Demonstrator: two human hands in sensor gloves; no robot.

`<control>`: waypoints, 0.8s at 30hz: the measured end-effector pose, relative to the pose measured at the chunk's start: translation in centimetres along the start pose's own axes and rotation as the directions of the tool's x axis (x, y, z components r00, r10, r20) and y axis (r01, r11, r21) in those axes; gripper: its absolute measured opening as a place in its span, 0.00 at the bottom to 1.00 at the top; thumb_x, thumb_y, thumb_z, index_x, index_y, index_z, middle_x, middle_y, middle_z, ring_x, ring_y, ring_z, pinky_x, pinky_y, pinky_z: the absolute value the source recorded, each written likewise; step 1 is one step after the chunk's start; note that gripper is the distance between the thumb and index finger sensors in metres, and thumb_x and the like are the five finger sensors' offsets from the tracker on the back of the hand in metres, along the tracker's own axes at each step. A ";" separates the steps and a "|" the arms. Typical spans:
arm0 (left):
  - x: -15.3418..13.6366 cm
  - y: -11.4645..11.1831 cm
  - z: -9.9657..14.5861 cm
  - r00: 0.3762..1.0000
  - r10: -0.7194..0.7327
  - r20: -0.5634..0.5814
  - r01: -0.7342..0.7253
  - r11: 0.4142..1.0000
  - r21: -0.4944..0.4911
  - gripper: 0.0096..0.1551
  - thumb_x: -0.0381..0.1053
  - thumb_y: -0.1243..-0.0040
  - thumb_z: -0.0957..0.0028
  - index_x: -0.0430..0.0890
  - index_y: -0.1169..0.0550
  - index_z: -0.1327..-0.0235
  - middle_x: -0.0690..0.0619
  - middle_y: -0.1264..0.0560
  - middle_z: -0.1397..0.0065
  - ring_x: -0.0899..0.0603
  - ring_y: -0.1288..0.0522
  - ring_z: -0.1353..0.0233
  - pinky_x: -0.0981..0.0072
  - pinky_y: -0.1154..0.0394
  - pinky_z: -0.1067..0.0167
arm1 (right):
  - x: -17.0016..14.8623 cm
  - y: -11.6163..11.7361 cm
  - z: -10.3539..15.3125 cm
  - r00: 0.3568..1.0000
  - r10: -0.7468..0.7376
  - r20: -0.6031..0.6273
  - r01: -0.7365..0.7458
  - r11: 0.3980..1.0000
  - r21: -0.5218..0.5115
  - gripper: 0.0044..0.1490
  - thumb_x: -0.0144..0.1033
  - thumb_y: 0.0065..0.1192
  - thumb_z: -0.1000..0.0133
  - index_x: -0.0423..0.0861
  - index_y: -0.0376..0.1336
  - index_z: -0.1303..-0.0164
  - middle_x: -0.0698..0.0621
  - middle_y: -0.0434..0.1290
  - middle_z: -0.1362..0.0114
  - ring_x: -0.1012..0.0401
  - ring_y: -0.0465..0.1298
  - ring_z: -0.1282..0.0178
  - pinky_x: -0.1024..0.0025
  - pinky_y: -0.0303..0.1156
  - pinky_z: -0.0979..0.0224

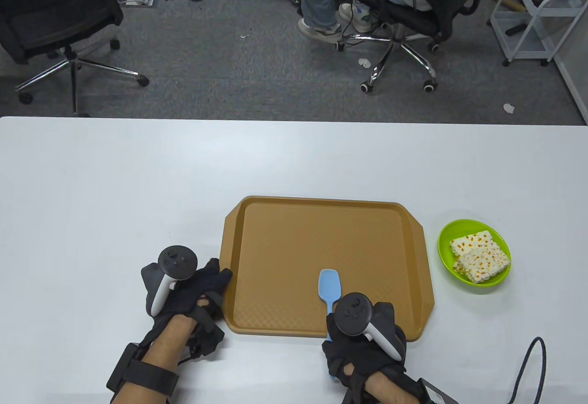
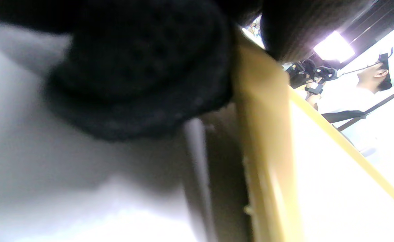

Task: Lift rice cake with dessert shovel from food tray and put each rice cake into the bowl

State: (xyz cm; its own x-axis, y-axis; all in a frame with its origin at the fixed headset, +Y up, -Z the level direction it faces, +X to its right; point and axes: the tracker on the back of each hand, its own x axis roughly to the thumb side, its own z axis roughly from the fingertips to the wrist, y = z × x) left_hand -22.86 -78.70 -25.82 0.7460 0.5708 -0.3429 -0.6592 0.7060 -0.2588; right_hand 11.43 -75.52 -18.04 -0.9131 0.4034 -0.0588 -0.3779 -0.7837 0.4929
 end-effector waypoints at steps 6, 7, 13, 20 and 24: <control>0.0 0.1 0.0 1.000 0.013 0.002 -0.013 0.999 -0.031 0.37 0.63 0.39 0.48 0.44 0.29 0.31 0.46 0.13 0.63 0.46 0.11 0.76 0.59 0.17 0.85 | -0.9 -1.2 0.4 0.996 -0.085 0.003 0.085 0.995 -0.050 0.44 0.45 0.62 0.53 0.40 0.54 0.29 0.42 0.84 0.55 0.58 0.90 0.78 0.64 0.89 0.77; -0.1 0.3 0.1 1.000 0.029 -0.002 -0.029 0.998 -0.049 0.38 0.64 0.40 0.49 0.43 0.29 0.31 0.45 0.13 0.61 0.45 0.11 0.74 0.58 0.16 0.83 | -1.3 -2.1 0.7 0.991 -0.137 0.004 0.137 0.984 -0.111 0.45 0.46 0.62 0.53 0.39 0.54 0.29 0.42 0.84 0.55 0.58 0.90 0.78 0.64 0.88 0.76; 0.9 2.8 2.7 0.994 -0.094 0.060 0.081 0.978 0.191 0.44 0.67 0.40 0.51 0.42 0.33 0.29 0.38 0.16 0.45 0.36 0.11 0.54 0.46 0.15 0.64 | -4.7 -6.8 1.7 0.956 -0.281 0.088 0.292 0.861 -0.417 0.49 0.53 0.60 0.54 0.44 0.50 0.26 0.42 0.78 0.41 0.52 0.87 0.60 0.54 0.84 0.58; 2.0 3.3 3.9 0.916 -0.387 0.110 0.351 0.902 0.252 0.63 0.85 0.46 0.61 0.55 0.51 0.20 0.44 0.51 0.11 0.27 0.56 0.15 0.20 0.57 0.29 | -6.3 -7.9 0.3 0.974 0.224 0.015 -0.178 0.809 -0.561 0.63 0.70 0.57 0.61 0.55 0.37 0.21 0.45 0.40 0.15 0.37 0.50 0.16 0.30 0.50 0.24; 1.6 2.3 3.1 0.895 -0.434 0.100 0.411 0.892 0.189 0.65 0.87 0.48 0.64 0.57 0.53 0.20 0.45 0.55 0.10 0.27 0.62 0.15 0.17 0.60 0.31 | -6.7 -6.4 -1.6 0.965 0.260 -0.035 -0.255 0.900 -0.354 0.65 0.73 0.52 0.61 0.55 0.32 0.22 0.45 0.29 0.16 0.35 0.40 0.15 0.27 0.41 0.25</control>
State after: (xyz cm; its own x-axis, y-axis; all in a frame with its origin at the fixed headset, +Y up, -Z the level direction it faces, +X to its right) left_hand -22.91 -74.82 -24.16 0.9634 0.2469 -0.1045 -0.2636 0.9435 -0.2009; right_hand 19.69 -74.00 -22.20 -0.9847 0.1695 0.0411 -0.1615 -0.9752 0.1515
